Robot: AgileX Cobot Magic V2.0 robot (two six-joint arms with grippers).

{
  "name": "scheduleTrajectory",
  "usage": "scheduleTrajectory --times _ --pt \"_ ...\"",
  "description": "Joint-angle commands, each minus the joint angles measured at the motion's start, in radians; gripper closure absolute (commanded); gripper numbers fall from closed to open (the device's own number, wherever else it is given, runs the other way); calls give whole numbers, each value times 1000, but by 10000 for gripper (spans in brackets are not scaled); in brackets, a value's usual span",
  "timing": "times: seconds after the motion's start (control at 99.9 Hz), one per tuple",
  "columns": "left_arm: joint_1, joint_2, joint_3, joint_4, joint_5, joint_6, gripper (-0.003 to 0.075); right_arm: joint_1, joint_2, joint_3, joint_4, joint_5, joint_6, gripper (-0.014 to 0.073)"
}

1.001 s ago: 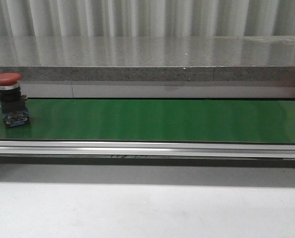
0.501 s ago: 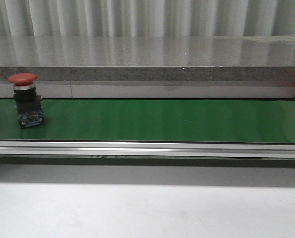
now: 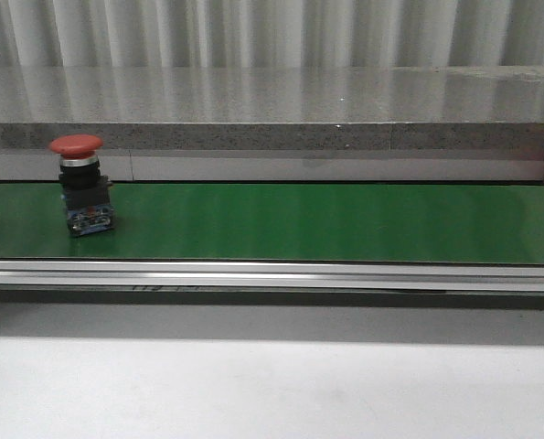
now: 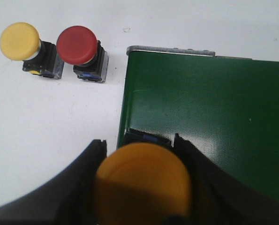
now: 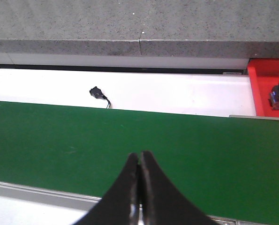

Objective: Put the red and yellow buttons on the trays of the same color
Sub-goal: 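Grasp a yellow-capped button with the left gripper, then carry the yellow button onto the belt and open the left gripper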

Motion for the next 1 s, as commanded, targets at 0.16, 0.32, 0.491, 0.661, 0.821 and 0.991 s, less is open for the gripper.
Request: scheduleTrajectory --times 0.16,0.32,0.491,0.661,0.821,0.991 --pt "-8 -26 23 -31 -150 -2 741 1 -3 -25 13 -56 -6 662" --pt "-8 -26 23 -53 -159 -2 741 1 -3 -25 13 -56 -6 662" --pt "-8 -26 23 -70 -171 -2 741 1 -3 -25 13 -56 -6 662" --pt "-8 -26 23 -69 -173 -2 741 1 -3 -25 13 -56 -6 662" --pt "-8 -19 23 -69 -173 -2 741 1 -3 -25 13 -56 -6 662" --pt "-8 33 23 -104 -169 -2 740 1 -3 -25 13 -56 -6 662"
